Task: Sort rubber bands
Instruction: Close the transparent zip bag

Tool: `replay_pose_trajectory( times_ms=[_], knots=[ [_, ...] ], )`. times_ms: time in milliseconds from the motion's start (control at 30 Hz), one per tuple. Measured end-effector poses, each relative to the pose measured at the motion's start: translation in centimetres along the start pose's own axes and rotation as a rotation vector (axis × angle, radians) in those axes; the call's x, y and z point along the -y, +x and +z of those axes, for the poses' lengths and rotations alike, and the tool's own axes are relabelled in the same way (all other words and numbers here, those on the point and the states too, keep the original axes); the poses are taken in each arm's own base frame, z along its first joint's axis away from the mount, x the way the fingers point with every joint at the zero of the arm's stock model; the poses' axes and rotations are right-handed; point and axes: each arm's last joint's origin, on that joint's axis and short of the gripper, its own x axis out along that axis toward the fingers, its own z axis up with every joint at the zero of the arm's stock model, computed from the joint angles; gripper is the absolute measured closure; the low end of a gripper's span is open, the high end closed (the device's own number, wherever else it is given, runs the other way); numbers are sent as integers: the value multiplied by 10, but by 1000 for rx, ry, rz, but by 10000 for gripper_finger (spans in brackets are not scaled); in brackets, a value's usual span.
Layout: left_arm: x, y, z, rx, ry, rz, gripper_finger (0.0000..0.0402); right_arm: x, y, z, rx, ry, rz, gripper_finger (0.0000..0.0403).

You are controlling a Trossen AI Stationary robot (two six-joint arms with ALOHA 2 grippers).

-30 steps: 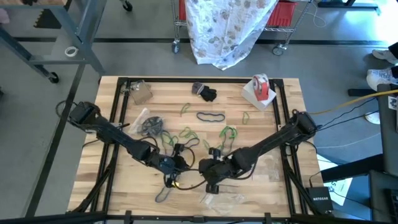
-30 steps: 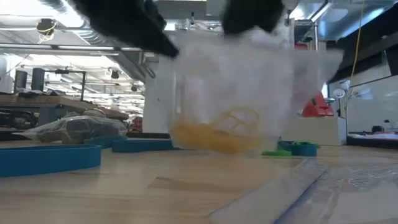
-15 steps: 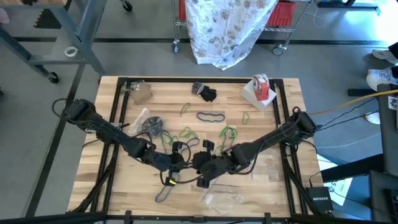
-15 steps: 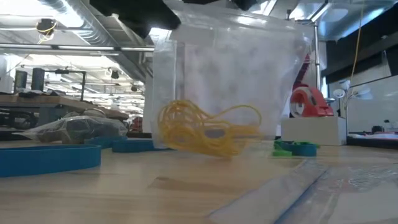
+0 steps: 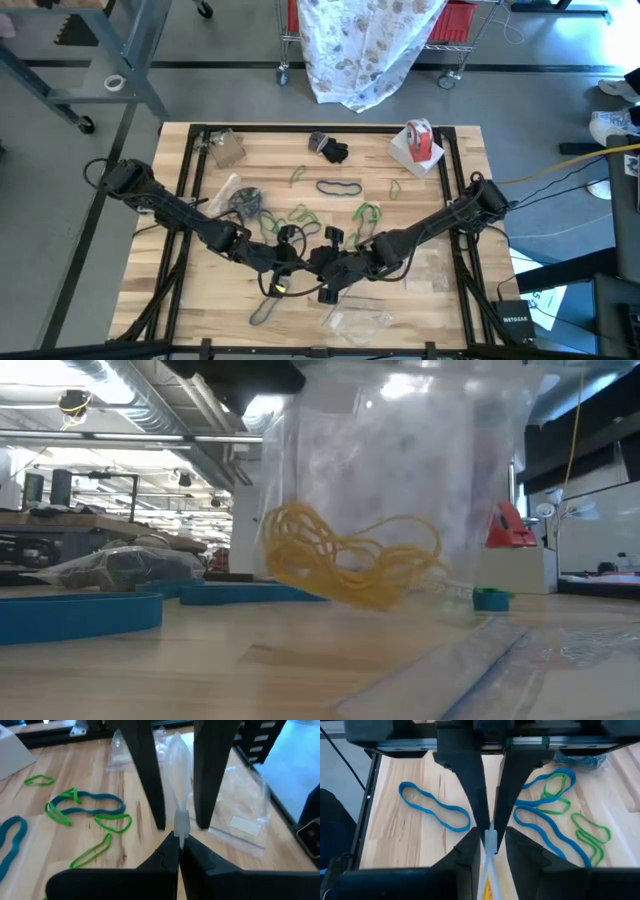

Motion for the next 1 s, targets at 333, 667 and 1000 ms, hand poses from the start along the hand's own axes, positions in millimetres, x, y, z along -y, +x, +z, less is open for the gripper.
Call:
replay_pose_trajectory(
  times_ms=[333, 667, 1000],
  knots=[
    [0, 0, 1, 11, 10, 0, 401, 2, 0, -3, -23, -25, -27, 365],
    [0, 0, 1, 10, 27, 0, 401, 2, -1, -6, -70, -38, -6, 388],
    [0, 0, 1, 11, 37, -1, 401, 3, -1, -13, -152, -12, 19, 394]
  ],
)
